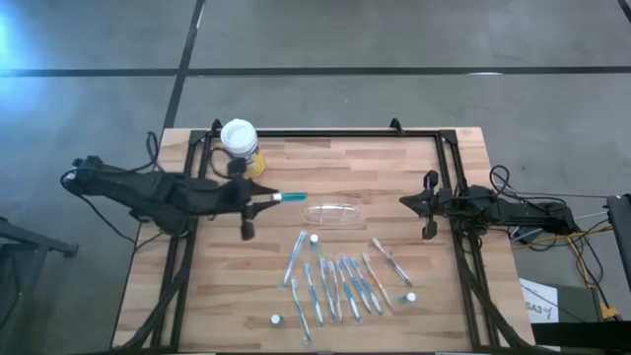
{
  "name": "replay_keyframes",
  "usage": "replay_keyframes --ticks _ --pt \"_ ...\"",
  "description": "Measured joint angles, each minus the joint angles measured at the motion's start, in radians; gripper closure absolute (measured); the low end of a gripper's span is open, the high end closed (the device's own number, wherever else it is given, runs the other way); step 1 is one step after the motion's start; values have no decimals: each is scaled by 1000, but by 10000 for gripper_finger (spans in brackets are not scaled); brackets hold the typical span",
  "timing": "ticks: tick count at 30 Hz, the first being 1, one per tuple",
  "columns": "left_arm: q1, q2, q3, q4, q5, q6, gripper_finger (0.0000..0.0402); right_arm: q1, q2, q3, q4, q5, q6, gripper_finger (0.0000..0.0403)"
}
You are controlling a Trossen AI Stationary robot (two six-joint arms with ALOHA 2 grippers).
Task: Pick & Place toothbrushing station
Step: Put the blue mouthwash bottle into the middle section of the transparent organizer
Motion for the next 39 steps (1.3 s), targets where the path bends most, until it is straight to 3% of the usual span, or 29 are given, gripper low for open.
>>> replay_keyframes --ticks 7,20,28,39 --pt "55 250 251 -196 22 6 305 0 0 0 -1 0 0 394" --pt "208 629 590 -432 241 70 305 0 0 0 -2 0 -5 394" --pt "254 794 714 -524 287 117 305 0 0 0 -10 0 -11 394" --pt "303 938 783 -569 363 145 305 0 0 0 -12 0 -11 394"
